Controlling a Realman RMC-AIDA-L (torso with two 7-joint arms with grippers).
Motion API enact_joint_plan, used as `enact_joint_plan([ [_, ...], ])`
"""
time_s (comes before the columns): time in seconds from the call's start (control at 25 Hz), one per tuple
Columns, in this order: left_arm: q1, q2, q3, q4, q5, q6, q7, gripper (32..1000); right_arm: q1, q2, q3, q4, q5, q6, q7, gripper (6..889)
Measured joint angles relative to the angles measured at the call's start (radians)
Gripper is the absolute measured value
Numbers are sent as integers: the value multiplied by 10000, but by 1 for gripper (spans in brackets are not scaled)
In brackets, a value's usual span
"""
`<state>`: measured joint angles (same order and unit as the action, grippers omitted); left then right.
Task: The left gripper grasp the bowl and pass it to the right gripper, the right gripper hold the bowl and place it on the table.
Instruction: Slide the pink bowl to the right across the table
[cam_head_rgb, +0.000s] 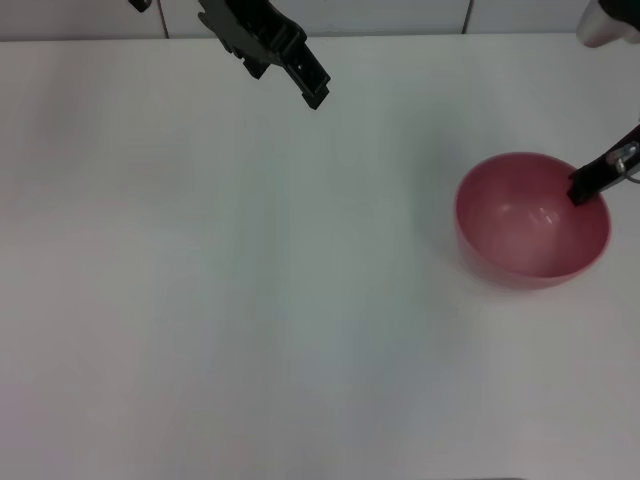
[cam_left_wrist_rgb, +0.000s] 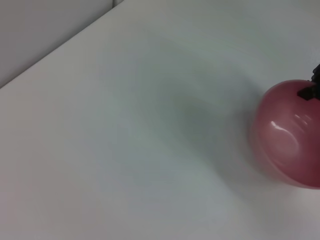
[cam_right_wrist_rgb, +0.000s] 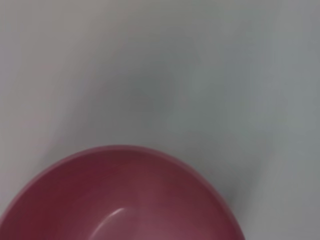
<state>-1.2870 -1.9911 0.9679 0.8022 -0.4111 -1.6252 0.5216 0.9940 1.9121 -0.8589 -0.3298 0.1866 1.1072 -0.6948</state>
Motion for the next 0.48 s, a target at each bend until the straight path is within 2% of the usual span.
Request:
enact_joint_plan([
  [0.2,2,0,0,0,0,6,0,879,21,7,-1,-4,-16,4,-5,43],
  [0.48,16,0,0,0,0,8,0,879,45,19,-1,-46,-15,3,-14,289],
])
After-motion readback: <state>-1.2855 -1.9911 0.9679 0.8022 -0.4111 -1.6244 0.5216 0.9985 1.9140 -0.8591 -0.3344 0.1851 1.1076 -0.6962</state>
